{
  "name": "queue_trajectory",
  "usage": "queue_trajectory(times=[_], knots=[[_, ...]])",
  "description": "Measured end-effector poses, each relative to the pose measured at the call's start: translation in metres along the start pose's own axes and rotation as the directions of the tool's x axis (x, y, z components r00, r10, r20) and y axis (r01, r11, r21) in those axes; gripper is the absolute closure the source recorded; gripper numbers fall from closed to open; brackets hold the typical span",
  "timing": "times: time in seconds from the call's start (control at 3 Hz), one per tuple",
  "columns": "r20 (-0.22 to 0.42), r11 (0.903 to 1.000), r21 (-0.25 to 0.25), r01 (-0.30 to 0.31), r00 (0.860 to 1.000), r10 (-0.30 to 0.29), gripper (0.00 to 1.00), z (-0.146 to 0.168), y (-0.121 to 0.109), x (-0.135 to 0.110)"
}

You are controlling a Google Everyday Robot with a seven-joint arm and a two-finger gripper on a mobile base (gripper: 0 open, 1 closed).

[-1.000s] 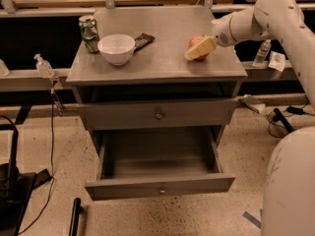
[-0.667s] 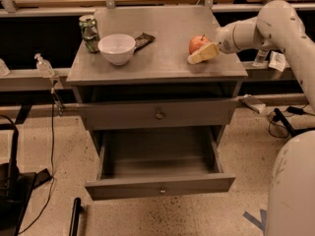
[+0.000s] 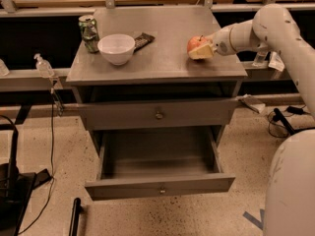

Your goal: Place apple into middle drawer

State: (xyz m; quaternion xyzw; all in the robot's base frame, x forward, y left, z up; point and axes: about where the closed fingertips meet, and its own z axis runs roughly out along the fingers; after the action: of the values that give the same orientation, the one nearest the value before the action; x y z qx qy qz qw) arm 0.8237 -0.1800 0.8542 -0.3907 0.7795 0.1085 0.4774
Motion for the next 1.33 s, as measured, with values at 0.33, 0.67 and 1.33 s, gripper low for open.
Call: queue_trajectory(times=[0.33, 0.67, 1.33], knots=[[-0.001, 1.0000, -0.005, 0.000, 1.000, 0.000, 0.67, 0.003, 0.002, 0.001], [0.061, 0.9969, -0.079, -0.007, 0.998, 0.012, 0.91, 0.005, 0.014, -0.009], [0.196, 0.9467, -0.282, 0.156, 0.975, -0.103, 1.00, -0.061, 0.099, -0.072]])
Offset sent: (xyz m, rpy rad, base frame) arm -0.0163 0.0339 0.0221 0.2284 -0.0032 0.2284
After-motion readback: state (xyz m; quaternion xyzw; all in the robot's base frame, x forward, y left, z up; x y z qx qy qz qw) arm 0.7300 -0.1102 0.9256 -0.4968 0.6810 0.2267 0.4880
